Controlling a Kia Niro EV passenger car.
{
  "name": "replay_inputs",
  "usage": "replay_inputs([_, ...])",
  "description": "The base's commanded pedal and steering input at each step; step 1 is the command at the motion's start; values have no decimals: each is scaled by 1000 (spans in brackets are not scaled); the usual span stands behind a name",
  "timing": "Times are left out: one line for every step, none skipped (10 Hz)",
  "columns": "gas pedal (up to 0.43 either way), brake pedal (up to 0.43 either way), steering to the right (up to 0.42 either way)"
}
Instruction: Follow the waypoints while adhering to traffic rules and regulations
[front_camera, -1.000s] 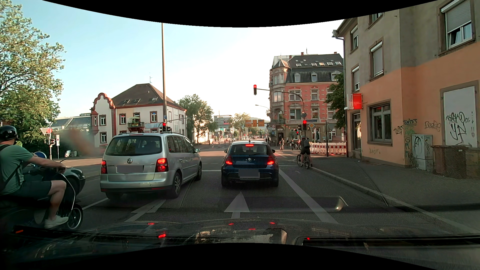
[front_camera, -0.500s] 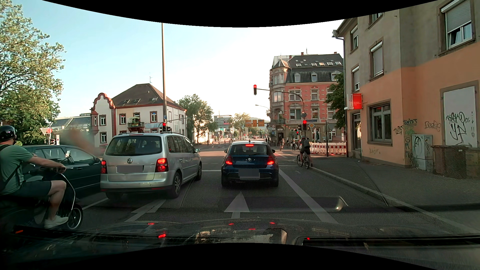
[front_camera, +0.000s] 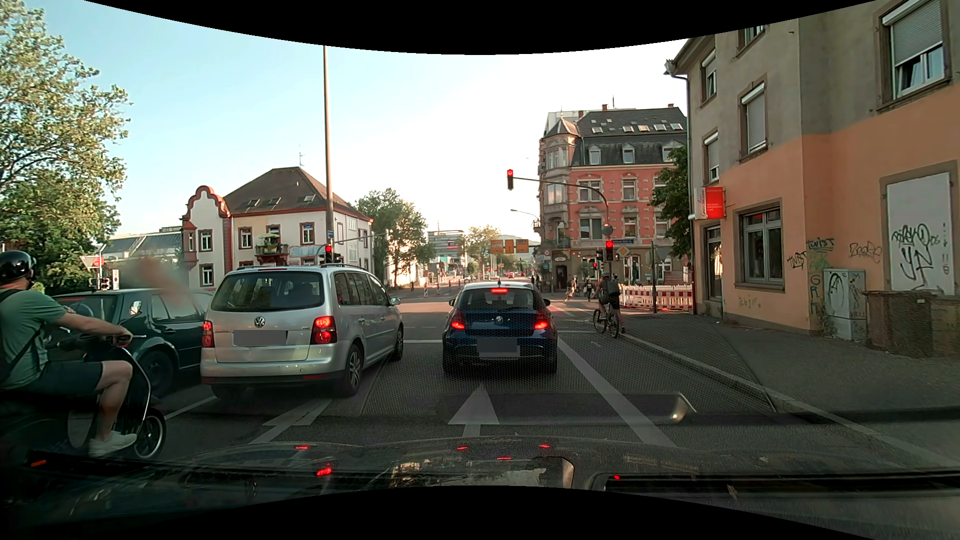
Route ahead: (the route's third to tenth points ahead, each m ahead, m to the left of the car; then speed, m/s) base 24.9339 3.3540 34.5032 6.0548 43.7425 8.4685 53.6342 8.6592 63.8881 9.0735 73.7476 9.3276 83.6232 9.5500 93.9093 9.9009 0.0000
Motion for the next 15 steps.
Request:
replay_inputs([0,232,-17])
replay_inputs([0,232,-17])
replay_inputs([0,232,-17])
replay_inputs([0,232,-17])
replay_inputs([0,232,-17])
replay_inputs([0,232,-17])
replay_inputs([0,232,-17])
replay_inputs([0,232,-17])
replay_inputs([0,232,-17])
replay_inputs([0,232,-17])
replay_inputs([0,232,-17])
replay_inputs([0,232,-17])
replay_inputs([0,232,-17])
replay_inputs([0,232,-17])
replay_inputs([0,232,-17])
